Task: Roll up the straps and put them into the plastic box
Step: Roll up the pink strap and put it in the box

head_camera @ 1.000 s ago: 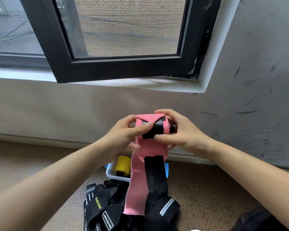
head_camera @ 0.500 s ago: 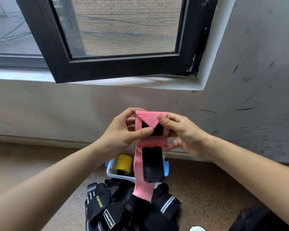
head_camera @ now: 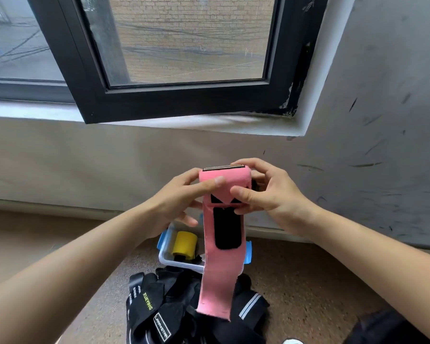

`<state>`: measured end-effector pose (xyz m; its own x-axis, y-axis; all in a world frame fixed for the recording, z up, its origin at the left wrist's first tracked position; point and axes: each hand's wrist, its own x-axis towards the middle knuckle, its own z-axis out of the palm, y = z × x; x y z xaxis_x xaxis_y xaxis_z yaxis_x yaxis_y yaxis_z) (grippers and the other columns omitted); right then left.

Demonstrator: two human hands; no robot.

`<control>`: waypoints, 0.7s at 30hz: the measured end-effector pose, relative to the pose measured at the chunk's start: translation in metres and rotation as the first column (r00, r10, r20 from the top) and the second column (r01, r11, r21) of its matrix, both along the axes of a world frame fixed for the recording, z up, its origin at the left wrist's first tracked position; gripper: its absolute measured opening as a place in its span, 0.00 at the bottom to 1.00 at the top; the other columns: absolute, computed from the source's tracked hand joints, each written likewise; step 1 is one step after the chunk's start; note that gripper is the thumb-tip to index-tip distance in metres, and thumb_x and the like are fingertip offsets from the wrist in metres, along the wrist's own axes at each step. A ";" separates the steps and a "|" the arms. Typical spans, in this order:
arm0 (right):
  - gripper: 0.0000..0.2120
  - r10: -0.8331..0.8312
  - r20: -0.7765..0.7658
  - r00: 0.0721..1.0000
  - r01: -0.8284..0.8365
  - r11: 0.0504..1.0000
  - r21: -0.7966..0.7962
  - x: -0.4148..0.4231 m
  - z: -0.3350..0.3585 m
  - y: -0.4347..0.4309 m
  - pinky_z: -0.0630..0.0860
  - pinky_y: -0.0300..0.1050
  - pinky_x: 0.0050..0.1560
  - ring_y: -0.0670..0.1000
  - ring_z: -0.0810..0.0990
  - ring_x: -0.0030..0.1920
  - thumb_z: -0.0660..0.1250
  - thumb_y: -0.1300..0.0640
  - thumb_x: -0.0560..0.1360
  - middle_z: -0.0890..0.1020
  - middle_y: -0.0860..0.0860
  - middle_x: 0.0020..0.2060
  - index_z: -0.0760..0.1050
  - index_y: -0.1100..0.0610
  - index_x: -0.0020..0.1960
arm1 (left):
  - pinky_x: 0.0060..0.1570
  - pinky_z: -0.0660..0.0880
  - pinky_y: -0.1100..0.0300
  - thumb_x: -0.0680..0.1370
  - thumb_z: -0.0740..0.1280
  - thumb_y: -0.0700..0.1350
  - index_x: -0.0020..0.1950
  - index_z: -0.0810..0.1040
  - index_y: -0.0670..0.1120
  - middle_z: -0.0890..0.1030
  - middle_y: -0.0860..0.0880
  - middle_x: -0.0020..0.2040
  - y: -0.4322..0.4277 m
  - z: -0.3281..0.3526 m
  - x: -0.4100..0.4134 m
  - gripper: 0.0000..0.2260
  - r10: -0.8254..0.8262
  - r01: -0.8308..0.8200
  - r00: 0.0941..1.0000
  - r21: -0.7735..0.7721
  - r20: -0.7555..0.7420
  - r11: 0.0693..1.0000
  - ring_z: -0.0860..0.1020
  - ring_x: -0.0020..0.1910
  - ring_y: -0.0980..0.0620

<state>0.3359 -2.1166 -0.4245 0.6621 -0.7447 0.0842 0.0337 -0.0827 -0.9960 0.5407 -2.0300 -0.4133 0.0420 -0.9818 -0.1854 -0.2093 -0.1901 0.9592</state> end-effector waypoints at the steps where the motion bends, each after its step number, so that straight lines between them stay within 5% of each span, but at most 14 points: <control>1: 0.23 -0.002 -0.001 1.000 0.001 1.000 -0.030 0.000 -0.001 0.001 0.85 0.54 0.44 0.57 0.86 0.53 0.77 0.61 0.71 0.81 0.64 0.58 0.77 0.55 0.64 | 0.30 0.74 0.62 0.72 0.70 0.64 0.62 0.79 0.58 0.87 0.53 0.54 0.000 0.000 0.000 0.22 0.013 -0.013 1.000 -0.006 -0.004 1.000 0.85 0.50 0.51; 6: 0.26 0.025 -0.044 0.999 -0.031 0.990 -0.138 -0.002 0.000 0.003 0.85 0.55 0.44 0.53 0.82 0.60 0.78 0.65 0.71 0.80 0.54 0.61 0.75 0.51 0.65 | 0.28 0.69 0.63 0.70 0.75 0.57 0.61 0.79 0.55 0.87 0.49 0.51 -0.002 0.000 0.001 0.21 0.049 -0.052 0.998 -0.074 -0.044 0.996 0.83 0.45 0.53; 16: 0.26 0.087 -0.159 0.983 -0.052 0.975 0.217 -0.005 0.015 0.002 0.84 0.59 0.46 0.58 0.85 0.55 0.68 0.39 0.72 0.83 0.58 0.60 0.78 0.49 0.66 | 0.28 0.73 0.64 0.67 0.79 0.53 0.63 0.79 0.54 0.87 0.48 0.54 -0.004 -0.004 -0.004 0.25 0.089 -0.102 0.992 -0.157 -0.088 0.982 0.85 0.53 0.50; 21: 0.23 0.078 -0.141 0.987 -0.046 0.975 0.218 -0.006 0.016 0.005 0.84 0.56 0.47 0.56 0.86 0.52 0.70 0.42 0.72 0.84 0.58 0.58 0.80 0.48 0.65 | 0.31 0.76 0.62 0.67 0.79 0.51 0.63 0.78 0.54 0.86 0.47 0.55 -0.003 -0.006 -0.006 0.25 0.093 -0.104 0.994 -0.223 -0.062 0.969 0.85 0.49 0.51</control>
